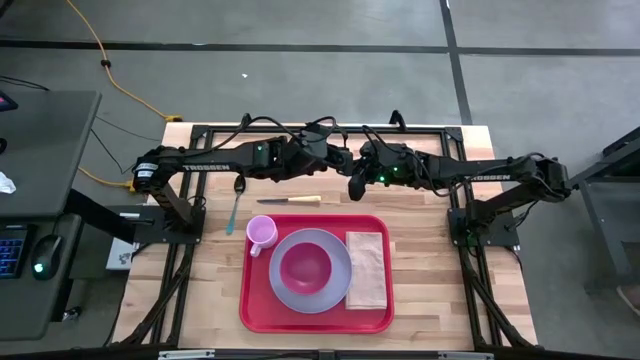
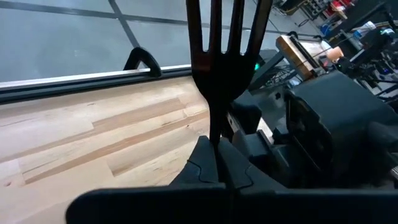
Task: Set up tray
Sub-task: Put the blue fork on the brown napkin
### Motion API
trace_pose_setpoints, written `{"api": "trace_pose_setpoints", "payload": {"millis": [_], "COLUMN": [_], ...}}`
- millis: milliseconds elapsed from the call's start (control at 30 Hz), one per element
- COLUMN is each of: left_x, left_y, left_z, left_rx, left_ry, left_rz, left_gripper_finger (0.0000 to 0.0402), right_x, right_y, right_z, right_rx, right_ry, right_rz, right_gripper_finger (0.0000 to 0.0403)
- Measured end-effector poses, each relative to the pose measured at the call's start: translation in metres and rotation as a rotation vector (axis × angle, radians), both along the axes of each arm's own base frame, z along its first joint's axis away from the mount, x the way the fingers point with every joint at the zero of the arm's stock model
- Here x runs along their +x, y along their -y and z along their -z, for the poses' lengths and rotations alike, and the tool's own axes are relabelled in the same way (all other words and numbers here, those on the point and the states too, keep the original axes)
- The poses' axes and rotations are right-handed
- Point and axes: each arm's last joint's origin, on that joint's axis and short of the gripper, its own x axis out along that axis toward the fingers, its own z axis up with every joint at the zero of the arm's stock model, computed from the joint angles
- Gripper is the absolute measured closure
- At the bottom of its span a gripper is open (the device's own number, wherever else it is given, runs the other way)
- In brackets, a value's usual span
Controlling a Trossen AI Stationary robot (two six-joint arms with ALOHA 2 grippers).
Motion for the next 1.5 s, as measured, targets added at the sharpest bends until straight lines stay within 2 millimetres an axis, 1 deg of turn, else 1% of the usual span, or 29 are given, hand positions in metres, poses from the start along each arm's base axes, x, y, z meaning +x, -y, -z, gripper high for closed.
{"api": "trace_pose_setpoints", "payload": {"millis": [233,433,767,1133,1233,1400,1500], "left_x": [0.000,0.000,0.001,0.001,0.001,0.002,0.002], "left_y": [0.000,0.001,0.002,0.002,0.002,0.006,0.004], "left_z": [0.001,0.001,0.000,0.000,-0.001,0.000,-0.001], "left_rx": [-0.008,-0.009,-0.008,-0.003,0.002,-0.010,-0.011], "left_ry": [-0.007,-0.014,-0.008,-0.017,-0.016,-0.012,-0.008], "left_rz": [0.014,0.037,0.070,0.107,0.111,0.141,0.136], "left_gripper_finger": [0.0378,0.0375,0.0374,0.0371,0.0350,0.0279,0.0239], "right_x": [0.000,-0.001,-0.009,-0.010,-0.010,-0.011,-0.011], "right_y": [0.000,0.000,-0.001,-0.002,-0.002,0.000,0.000], "right_z": [0.000,0.000,-0.006,-0.005,-0.005,-0.006,-0.006], "right_rx": [0.021,0.044,0.064,0.089,0.089,0.093,0.095], "right_ry": [0.006,0.013,0.018,0.016,0.016,0.027,0.020], "right_rz": [0.013,0.020,0.030,0.038,0.040,0.080,0.077], "right_gripper_finger": [0.0402,0.0403,0.0403,0.0403,0.0403,0.0402,0.0402]}}
